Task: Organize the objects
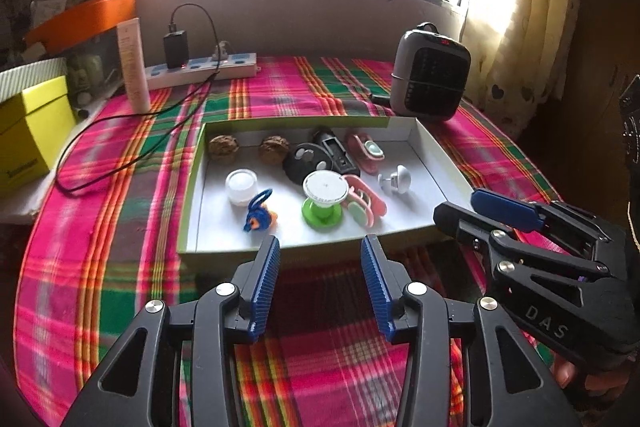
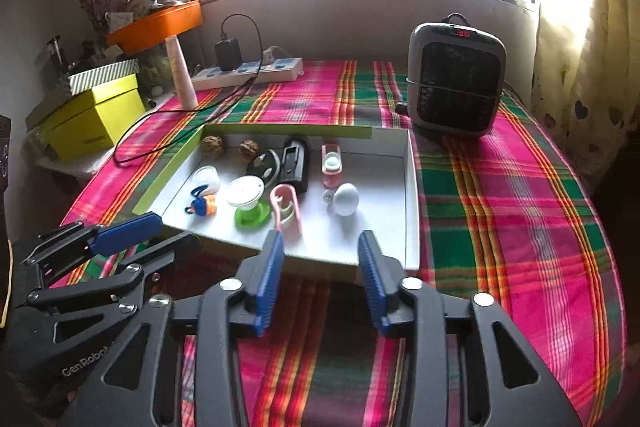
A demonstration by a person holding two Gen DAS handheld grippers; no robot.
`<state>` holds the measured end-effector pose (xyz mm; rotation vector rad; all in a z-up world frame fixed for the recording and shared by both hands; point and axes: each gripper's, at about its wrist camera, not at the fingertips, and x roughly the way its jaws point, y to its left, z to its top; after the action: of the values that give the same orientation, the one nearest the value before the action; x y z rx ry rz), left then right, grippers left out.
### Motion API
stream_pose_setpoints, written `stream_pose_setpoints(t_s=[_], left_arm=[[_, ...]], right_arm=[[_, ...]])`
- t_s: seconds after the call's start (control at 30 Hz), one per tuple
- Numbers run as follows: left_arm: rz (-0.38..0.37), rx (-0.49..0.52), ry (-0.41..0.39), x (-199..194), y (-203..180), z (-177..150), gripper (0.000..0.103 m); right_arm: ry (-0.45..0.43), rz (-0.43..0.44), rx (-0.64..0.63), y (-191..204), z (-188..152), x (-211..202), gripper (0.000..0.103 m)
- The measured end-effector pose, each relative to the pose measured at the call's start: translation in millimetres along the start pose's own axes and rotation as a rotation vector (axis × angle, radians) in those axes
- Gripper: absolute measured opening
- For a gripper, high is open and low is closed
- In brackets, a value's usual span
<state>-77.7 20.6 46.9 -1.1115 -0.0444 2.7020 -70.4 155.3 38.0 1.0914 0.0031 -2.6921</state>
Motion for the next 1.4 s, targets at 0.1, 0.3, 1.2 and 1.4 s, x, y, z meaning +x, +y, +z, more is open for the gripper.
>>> stream_pose_setpoints(t_s=[0.1,0.3,1.2,1.4], left_arm=[[0.014,-0.008,0.006,-4,1,-7,0.042],[0.041,-0.014,0.04,-8,5,-30,0.043],[0.088,-0.041,0.086,-7,1,-67,0.047],[0.107,-0.043,0.087,-8,-1,-69,0.047]], right_arm=[[0.004,-0.006,-0.005,3,-6,-2,0.045],[0.053,0.001,0.006,5,-29,-1,0.047],[0.13,-0.089,-0.015,8,-68,-5,0.053],[0.13,-0.099,-0.015,8,-69,-6,0.055]])
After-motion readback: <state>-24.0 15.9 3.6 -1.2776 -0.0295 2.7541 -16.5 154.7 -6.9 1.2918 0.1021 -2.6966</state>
